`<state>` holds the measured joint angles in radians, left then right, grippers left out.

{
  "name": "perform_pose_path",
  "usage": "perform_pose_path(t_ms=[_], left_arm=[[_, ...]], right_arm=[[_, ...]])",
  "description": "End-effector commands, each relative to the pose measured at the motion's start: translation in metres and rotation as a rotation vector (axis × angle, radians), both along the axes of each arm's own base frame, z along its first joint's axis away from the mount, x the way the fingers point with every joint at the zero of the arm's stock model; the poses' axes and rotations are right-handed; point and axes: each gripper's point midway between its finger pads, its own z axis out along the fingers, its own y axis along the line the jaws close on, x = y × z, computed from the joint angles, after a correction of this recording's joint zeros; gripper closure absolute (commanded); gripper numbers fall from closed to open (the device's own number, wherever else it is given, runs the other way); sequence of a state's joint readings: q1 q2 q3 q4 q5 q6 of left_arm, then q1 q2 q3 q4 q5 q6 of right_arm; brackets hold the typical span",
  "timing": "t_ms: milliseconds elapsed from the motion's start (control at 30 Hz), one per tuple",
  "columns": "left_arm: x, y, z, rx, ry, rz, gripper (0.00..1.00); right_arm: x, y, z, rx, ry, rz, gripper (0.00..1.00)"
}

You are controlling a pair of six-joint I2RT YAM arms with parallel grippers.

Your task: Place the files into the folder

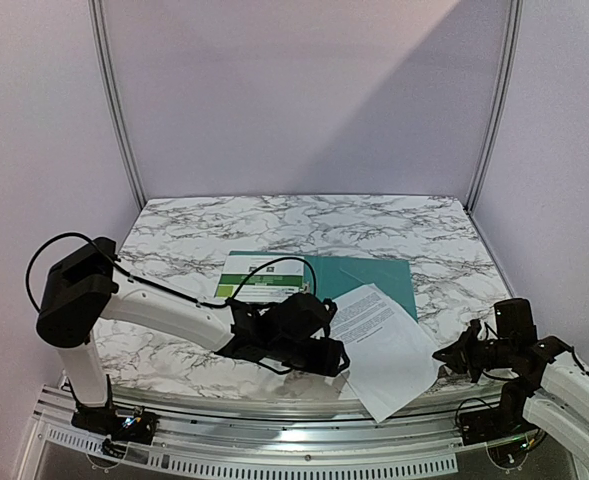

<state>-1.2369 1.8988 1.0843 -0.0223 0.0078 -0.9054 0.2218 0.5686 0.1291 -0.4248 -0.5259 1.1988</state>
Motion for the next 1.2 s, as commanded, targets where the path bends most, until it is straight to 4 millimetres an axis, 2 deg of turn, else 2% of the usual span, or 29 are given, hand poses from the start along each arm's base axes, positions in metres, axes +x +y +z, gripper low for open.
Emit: perform_pose_path(t_ms=[0, 233, 500, 800, 1067, 1167], left_arm=[[-0.012, -0.003, -0.013, 0.012, 0.046, -0.004, 0.38], [-0.013, -0.008, -0.016, 0.010, 0.064, -0.011, 0.38], [-0.007, -0.027, -0.002, -0.052, 0.029, -0.026, 0.40], [0.002, -0.036, 0.008, -0.064, -0.005, -0.016, 0.42], [0.006, -0.030, 0.011, -0.067, -0.012, 0.024, 0.49], [0.009, -0.028, 0.007, -0.055, -0.012, 0.043, 0.58]], right_arm=[[-0.003, -0.003, -0.008, -0.017, 0.003, 0.001, 1.00], [-0.006, -0.003, -0.010, -0.018, 0.008, 0.006, 1.00], [-0.010, -0.002, -0.014, -0.016, 0.016, 0.015, 1.00], [-0.012, -0.001, -0.015, -0.010, 0.024, 0.025, 1.00], [-0.013, -0.001, -0.017, -0.011, 0.028, 0.029, 1.00], [-0.013, -0.001, -0.017, -0.010, 0.027, 0.029, 1.00]])
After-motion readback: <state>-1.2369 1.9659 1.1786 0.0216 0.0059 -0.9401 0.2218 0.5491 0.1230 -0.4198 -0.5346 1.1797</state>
